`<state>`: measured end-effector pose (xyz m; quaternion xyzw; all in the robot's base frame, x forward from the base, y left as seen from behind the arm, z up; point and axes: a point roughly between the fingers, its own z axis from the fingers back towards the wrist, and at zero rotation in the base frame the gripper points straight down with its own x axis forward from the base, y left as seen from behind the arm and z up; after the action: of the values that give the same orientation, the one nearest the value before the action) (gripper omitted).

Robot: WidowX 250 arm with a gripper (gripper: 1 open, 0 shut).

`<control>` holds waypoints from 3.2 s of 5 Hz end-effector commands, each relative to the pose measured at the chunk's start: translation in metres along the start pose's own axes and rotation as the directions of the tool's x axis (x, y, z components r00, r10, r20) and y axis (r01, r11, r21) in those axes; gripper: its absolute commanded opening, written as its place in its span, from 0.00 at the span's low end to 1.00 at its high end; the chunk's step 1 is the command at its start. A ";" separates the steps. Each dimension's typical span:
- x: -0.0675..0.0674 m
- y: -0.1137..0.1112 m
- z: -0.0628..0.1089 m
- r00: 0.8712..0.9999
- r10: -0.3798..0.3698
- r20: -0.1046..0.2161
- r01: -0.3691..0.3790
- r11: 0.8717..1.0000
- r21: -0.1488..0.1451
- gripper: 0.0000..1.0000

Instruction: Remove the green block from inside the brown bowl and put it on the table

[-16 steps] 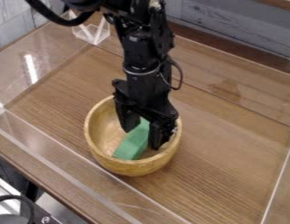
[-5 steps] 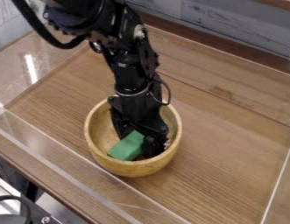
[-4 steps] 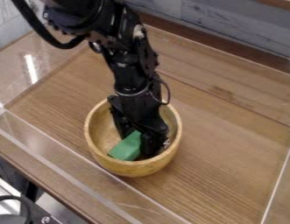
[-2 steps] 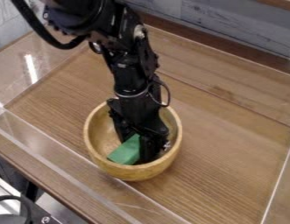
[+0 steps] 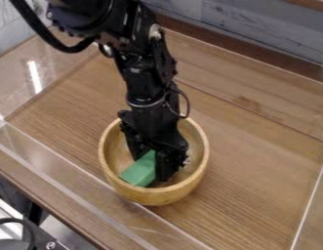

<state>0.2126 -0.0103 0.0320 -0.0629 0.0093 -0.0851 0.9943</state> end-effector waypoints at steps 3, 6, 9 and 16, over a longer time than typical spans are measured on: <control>0.004 -0.006 0.020 1.000 -0.006 0.020 0.006 1.000 -0.007 0.00; 0.005 -0.010 0.034 1.000 -0.003 0.009 0.003 1.000 -0.021 0.00; 0.012 -0.015 0.048 1.000 -0.005 0.020 0.006 0.999 -0.036 0.00; 0.009 -0.008 0.087 0.994 0.048 0.100 -0.039 0.996 -0.084 0.00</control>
<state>0.2126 -0.0108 0.1039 -0.1128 -0.0023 -0.0590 0.9919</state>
